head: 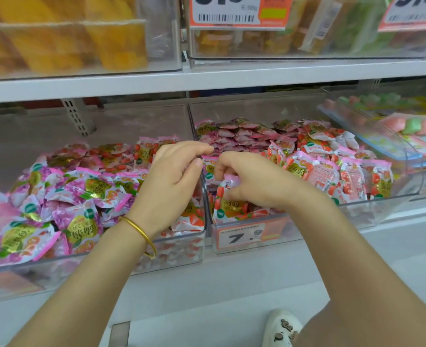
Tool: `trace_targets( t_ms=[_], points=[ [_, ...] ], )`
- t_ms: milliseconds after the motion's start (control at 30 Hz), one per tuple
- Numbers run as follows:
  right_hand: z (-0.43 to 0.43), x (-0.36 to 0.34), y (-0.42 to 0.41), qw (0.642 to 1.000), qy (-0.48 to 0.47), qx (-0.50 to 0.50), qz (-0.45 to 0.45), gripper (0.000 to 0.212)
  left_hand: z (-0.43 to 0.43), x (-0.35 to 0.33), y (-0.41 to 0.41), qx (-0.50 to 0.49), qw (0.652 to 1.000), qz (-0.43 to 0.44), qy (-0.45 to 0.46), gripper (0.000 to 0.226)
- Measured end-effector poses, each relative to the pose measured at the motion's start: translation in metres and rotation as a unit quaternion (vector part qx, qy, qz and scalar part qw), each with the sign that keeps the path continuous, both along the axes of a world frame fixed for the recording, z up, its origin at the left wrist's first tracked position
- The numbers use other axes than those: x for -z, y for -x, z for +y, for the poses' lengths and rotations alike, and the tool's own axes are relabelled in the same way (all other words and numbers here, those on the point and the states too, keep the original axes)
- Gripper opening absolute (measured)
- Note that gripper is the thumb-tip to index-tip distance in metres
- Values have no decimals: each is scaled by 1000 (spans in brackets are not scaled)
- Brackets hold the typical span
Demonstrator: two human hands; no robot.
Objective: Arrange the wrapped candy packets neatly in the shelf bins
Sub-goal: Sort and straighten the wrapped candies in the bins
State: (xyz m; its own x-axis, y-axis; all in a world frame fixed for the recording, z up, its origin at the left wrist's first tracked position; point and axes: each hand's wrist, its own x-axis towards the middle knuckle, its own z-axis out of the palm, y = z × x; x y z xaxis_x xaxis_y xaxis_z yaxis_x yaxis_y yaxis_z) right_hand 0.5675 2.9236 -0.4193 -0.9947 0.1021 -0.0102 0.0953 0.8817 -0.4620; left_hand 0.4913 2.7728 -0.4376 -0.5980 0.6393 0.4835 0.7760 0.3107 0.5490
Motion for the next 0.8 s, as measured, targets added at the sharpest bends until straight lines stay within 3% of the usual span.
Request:
trace_targets(
  t_ms=[133, 433, 533, 633, 733, 800],
  points=[
    [-7, 10, 14, 997, -5, -24, -70, 55, 1, 0, 0, -4, 1000, -18, -8, 39],
    [-9, 12, 17, 993, 88, -7, -72, 45, 0, 0, -1, -2, 999, -48, -19, 38],
    [-7, 5, 11, 996, 81, 13, -28, 28, -1, -1, -2, 1, 999, -49, -21, 36],
    [4, -9, 0, 988, 114, 73, 79, 17, -2, -3, -3, 7, 996, -75, -43, 33],
    [19, -17, -11, 938, 238, 155, 199, 21, -2, -7, -6, 8, 992, -109, -68, 28],
    [22, -20, -15, 898, 339, 167, 226, 22, 0, -9, -11, 11, 992, -114, -61, 22]
  ],
)
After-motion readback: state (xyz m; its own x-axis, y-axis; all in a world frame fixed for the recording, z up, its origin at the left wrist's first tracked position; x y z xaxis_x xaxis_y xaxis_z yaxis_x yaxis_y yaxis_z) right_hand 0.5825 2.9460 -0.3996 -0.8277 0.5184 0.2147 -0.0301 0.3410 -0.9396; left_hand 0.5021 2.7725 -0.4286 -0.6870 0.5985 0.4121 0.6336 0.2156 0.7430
